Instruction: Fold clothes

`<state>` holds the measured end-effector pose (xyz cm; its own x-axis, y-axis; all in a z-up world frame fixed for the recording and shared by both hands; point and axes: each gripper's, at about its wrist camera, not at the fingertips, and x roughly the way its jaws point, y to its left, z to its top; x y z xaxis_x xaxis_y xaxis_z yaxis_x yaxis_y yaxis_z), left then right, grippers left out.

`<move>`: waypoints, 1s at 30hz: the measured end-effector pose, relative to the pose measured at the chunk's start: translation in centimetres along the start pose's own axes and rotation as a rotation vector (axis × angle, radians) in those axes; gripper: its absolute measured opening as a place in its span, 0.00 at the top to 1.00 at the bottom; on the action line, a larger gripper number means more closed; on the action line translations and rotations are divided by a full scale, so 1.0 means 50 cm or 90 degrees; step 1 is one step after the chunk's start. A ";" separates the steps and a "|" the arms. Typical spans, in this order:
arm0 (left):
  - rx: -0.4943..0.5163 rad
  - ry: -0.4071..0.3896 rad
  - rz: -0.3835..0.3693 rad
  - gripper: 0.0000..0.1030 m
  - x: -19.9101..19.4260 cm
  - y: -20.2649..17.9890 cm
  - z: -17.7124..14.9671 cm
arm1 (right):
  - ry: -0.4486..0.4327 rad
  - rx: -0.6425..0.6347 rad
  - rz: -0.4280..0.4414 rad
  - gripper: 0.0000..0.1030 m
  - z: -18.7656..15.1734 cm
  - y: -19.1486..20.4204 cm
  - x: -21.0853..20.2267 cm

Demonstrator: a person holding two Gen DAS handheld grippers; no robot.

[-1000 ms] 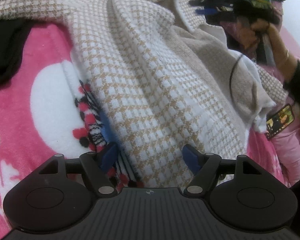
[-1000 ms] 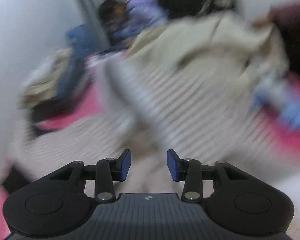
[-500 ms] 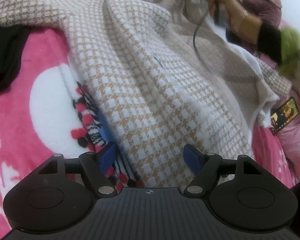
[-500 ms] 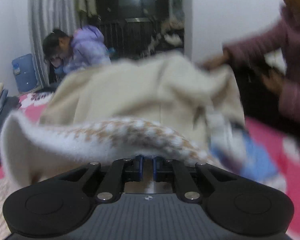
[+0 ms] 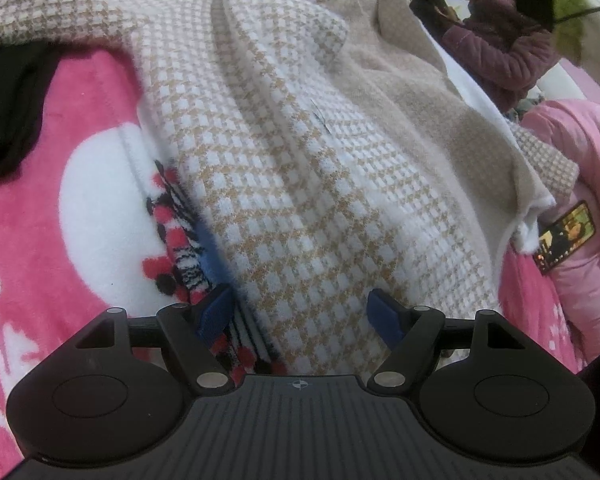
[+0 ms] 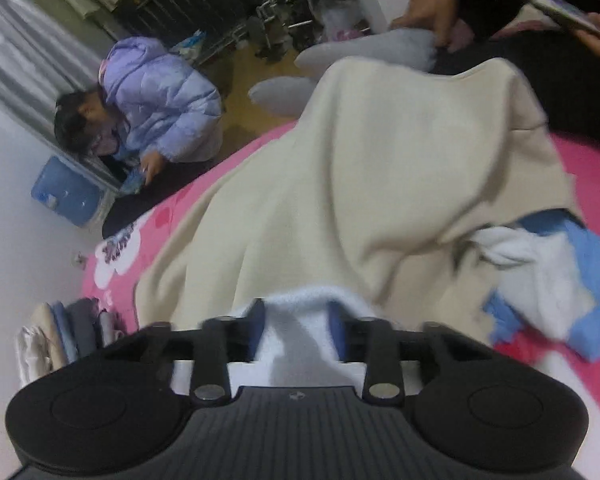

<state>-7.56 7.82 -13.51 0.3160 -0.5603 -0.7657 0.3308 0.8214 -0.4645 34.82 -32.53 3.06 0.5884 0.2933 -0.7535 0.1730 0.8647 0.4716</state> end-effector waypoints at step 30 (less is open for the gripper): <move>-0.039 -0.030 -0.013 0.22 -0.007 0.011 -0.007 | -0.067 -0.426 0.104 0.89 -0.335 0.104 -0.046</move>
<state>-7.79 8.50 -13.62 0.3515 -0.5803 -0.7347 0.2826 0.8139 -0.5076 21.15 -21.90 -0.41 0.6449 0.4286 -0.6328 -0.4277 0.8886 0.1659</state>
